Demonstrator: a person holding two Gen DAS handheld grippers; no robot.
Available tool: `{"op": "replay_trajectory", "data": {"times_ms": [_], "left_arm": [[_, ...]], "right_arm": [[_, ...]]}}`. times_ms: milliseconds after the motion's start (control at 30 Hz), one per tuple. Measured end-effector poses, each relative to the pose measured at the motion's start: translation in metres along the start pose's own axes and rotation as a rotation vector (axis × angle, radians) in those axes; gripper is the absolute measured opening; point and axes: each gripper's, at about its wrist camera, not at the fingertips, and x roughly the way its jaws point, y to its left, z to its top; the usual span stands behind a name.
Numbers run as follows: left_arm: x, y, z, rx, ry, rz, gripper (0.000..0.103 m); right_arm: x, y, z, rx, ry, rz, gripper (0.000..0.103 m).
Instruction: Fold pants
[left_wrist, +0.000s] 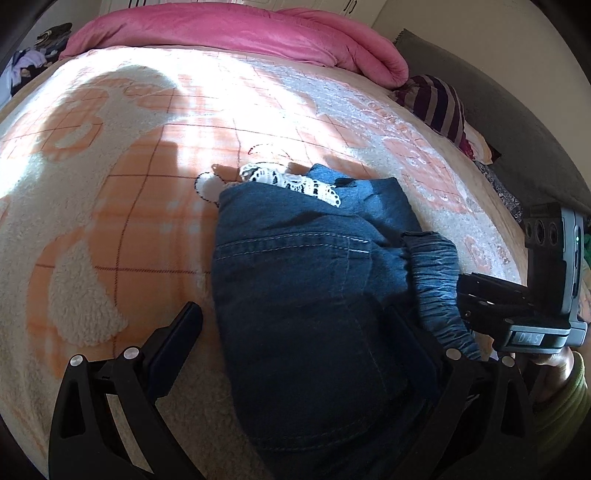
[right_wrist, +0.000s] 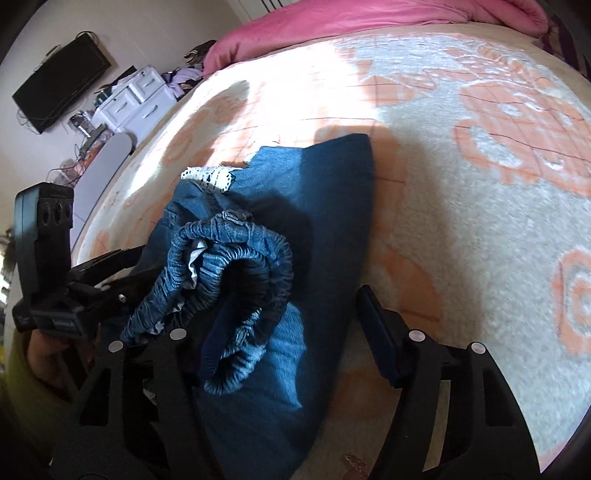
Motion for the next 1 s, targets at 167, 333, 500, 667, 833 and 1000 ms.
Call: {"op": "replay_trajectory", "data": {"times_ms": [167,333,500,667,833,1000], "left_arm": [[0.001,-0.004,0.002,0.014,-0.005,0.008,0.071],[-0.001,-0.004,0.001,0.025,-0.012,0.009,0.06],[-0.013,-0.005,0.005,0.019,-0.029,-0.002,0.043],[-0.024,-0.008,0.021,0.015,-0.062,-0.019,0.041],[-0.029,-0.004,0.035,-0.001,-0.1,0.002,0.041],[-0.033,0.003,0.055,-0.006,-0.138,0.03,0.041]], "right_arm": [[0.005,0.002,0.001,-0.012,-0.013,0.009,0.06],[0.005,0.012,0.001,-0.044,-0.031,0.041,0.025],[-0.011,0.029,0.002,-0.087,-0.11,0.003,0.015],[-0.02,0.042,0.017,-0.134,-0.138,0.001,0.015],[-0.02,0.053,0.04,-0.15,-0.182,-0.006,0.015],[-0.012,0.061,0.066,-0.194,-0.21,-0.024,0.015]]}}
